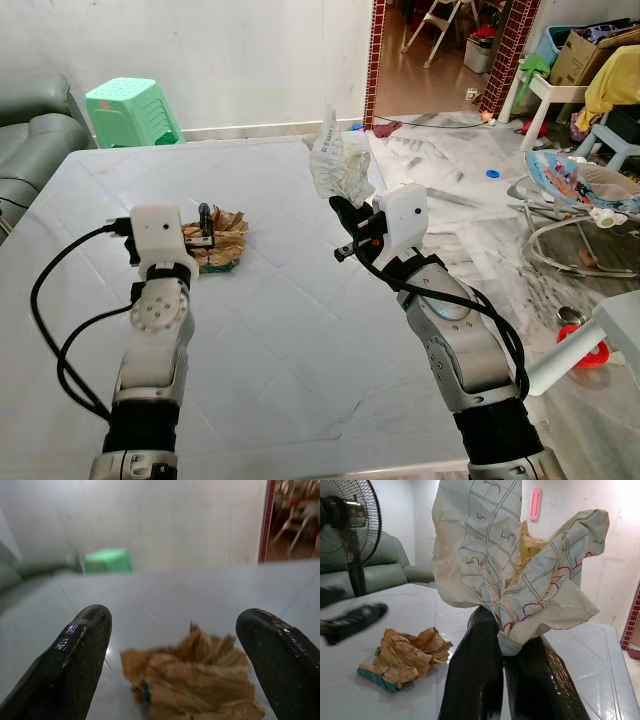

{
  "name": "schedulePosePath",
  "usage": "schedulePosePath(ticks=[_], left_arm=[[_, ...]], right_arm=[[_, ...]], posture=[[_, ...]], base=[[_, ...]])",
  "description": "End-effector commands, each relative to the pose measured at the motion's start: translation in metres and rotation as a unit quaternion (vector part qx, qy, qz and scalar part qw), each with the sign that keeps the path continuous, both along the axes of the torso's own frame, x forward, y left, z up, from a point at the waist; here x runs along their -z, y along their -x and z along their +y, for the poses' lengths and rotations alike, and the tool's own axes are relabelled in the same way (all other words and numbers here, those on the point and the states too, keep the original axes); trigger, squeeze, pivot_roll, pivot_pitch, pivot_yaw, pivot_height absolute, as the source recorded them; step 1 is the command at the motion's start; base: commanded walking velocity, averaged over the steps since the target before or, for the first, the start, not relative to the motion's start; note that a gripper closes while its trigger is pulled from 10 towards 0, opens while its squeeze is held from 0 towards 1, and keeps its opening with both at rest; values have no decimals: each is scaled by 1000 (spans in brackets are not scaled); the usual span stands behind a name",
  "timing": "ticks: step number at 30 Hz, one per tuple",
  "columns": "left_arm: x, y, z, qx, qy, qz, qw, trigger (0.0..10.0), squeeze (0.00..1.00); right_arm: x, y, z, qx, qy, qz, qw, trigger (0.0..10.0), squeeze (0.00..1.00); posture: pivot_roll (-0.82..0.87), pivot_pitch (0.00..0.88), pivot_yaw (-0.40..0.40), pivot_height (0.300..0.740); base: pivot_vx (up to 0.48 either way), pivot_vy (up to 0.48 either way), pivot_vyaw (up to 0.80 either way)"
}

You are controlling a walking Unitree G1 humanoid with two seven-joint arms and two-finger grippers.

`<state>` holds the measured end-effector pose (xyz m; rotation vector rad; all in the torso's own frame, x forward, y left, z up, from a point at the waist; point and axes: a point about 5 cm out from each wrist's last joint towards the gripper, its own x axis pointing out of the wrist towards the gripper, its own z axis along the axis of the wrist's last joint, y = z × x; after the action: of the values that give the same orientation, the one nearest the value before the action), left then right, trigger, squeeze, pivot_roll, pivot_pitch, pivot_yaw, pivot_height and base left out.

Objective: Picking trash to rubbish bin

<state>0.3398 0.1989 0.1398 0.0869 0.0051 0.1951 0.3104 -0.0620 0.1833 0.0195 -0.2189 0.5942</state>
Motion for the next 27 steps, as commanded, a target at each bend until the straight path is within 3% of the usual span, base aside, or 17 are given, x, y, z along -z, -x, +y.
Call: schedulePosePath(ticks=[1, 5, 14, 20, 24, 27], left_arm=[[3, -9, 1, 5, 1, 26, 1000, 10000, 0], [3, -23, 1, 12, 1, 40, 999, 10000, 0], [9, -38, 5, 0, 29, 72, 997, 10000, 0], [15, -42, 3, 10, 26, 101, 995, 10000, 0], [20, -42, 2, 13, 30, 116, 993, 10000, 0], [36, -36, 2, 17, 34, 158, 987, 10000, 0]], right_arm=[[-4, 5, 3, -35, -2, 11, 999, 0, 0], [-1, 20, 6, -119, 17, 37, 992, 0, 0], [9, 38, -1, -159, 40, 63, 985, 0, 0], [10, 56, 2, -224, 57, 86, 969, 0, 0], [12, 58, 3, -226, 66, 86, 968, 0, 0], [12, 60, 4, -231, 68, 88, 966, 0, 0]], posture=[[-40, 47, 21, 740], [-69, 66, 23, 740], [-120, 76, 30, 740], [-134, 73, 41, 740], [-137, 67, 44, 740], [-145, 59, 48, 740]], base=[[0, 0, 0], [0, 0, 0], [0, 0, 0], [0, 0, 0], [0, 0, 0], [0, 0, 0]])
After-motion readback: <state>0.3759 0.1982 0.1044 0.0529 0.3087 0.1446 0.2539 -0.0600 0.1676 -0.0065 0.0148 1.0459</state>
